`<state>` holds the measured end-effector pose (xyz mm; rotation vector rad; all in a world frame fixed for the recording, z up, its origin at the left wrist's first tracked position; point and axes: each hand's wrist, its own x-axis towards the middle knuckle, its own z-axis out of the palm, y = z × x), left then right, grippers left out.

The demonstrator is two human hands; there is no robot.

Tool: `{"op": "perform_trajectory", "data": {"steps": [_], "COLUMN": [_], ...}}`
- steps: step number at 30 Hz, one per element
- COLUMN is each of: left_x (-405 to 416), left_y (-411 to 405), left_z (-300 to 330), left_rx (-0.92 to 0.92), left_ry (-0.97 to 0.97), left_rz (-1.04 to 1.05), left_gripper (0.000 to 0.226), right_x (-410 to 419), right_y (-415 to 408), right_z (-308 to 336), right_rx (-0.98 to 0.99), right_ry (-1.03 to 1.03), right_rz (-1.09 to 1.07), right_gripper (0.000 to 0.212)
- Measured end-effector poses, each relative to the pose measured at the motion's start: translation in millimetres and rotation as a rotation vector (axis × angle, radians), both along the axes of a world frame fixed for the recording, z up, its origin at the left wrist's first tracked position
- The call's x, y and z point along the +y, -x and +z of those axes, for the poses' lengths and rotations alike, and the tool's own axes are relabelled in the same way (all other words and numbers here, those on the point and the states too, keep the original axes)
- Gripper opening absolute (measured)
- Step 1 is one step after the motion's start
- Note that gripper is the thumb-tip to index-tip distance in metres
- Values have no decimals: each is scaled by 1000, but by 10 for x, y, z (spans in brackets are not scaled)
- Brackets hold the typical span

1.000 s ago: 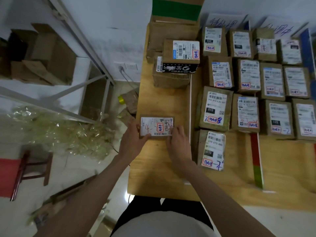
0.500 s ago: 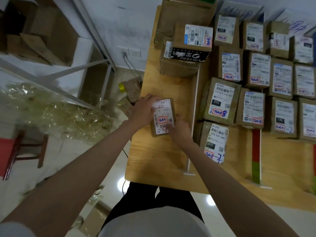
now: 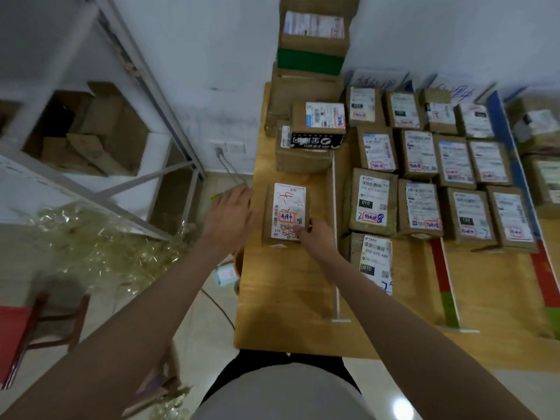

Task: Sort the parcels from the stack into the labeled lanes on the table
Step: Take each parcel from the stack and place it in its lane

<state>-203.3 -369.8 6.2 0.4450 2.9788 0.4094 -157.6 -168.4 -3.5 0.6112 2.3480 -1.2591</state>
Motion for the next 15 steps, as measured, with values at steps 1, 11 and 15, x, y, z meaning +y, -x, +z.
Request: {"op": "perform_trajectory", "data": {"steps": [1, 11, 15], "left_x": [5, 478, 823], "left_y": [7, -75, -143], "left_z": [84, 533, 551], "left_rx": [21, 112, 151], "left_ry": [21, 114, 72], "left_rz": [-5, -113, -228], "left_gripper": [44, 52, 43], "right_x": [12, 522, 843], "right_y": [14, -225, -487], "right_z": [87, 745, 872], "right_rx": [25, 178, 209], "right_ry": [1, -95, -117], "right_rz": [-12, -218, -308], "right_gripper": [31, 28, 29]}}
